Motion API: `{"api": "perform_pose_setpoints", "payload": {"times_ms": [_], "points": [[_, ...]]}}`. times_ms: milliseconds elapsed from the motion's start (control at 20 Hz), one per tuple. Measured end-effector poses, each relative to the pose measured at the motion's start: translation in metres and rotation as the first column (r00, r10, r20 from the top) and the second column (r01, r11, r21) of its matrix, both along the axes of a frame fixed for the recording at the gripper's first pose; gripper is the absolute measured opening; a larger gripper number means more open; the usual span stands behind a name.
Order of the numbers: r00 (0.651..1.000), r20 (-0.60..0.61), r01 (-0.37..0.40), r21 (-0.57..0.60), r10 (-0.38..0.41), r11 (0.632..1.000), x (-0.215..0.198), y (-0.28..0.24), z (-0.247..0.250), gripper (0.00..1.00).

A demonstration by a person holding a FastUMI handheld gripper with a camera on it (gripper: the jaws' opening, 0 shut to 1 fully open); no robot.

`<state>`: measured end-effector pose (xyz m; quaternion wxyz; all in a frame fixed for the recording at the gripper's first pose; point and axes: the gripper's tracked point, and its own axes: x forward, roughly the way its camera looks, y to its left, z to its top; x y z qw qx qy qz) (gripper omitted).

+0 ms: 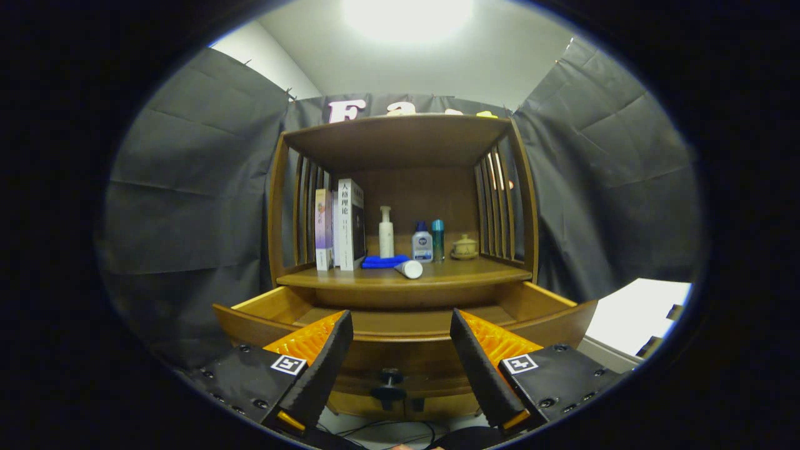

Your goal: Pull open the drawer, take out the items inside it, and place them on the countertop above the cabinet.

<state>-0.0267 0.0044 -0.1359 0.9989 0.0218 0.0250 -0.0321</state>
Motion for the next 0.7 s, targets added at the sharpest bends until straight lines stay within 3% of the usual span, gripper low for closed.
{"api": "perform_pose_setpoints", "payload": {"times_ms": [700], "points": [[0.989, -0.148, 0.033, 0.018, -0.03, 0.999, 0.025, -0.001, -0.065, 0.98]]}}
